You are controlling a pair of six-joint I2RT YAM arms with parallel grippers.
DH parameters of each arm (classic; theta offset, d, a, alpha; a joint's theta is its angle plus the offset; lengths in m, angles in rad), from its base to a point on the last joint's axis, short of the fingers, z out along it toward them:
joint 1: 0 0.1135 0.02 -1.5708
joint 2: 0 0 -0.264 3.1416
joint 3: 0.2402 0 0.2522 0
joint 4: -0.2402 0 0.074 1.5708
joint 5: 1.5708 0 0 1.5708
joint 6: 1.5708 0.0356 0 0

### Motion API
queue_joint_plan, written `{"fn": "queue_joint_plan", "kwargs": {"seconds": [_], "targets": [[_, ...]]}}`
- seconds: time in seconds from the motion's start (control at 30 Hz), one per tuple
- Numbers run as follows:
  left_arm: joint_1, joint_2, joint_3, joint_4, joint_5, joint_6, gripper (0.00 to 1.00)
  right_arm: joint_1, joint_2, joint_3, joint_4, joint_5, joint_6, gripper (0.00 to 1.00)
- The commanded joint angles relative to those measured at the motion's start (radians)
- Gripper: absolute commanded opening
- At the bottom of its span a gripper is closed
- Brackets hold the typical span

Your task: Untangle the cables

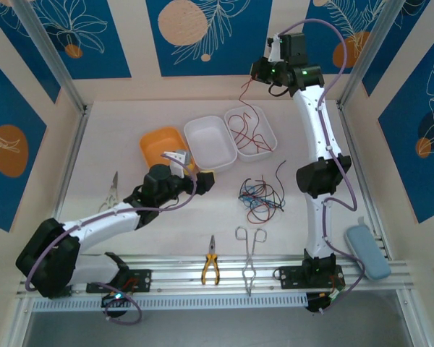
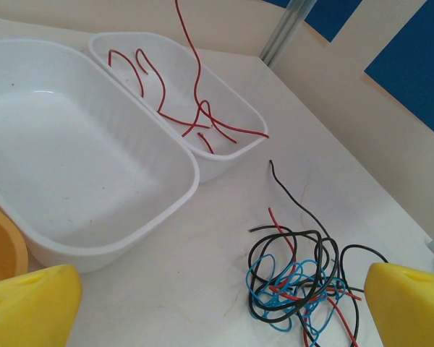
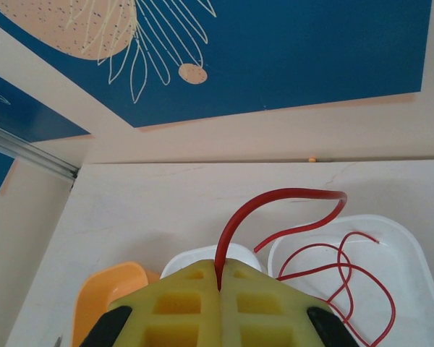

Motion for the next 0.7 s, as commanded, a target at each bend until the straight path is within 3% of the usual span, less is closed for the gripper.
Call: {"fn": "queue_joint_plan", "kwargs": {"seconds": [0.0,0.37,0.67], "targets": [[0.009,0.017,-0.004,0.044,0.025,-0.014,1.0,0.009,0.01,-0.032,0.022,-0.03,0.004,0.0],[0.01,0.024,-0.011,0.063,0.04,-0.033,1.0,0.043,0.057,-0.151,0.0,0.027,-0.038,0.0],[0.01,0.023,-0.012,0.067,0.043,-0.037,1.0,0.036,-0.031,-0.369,0.049,0.058,-0.014,0.0]]}}
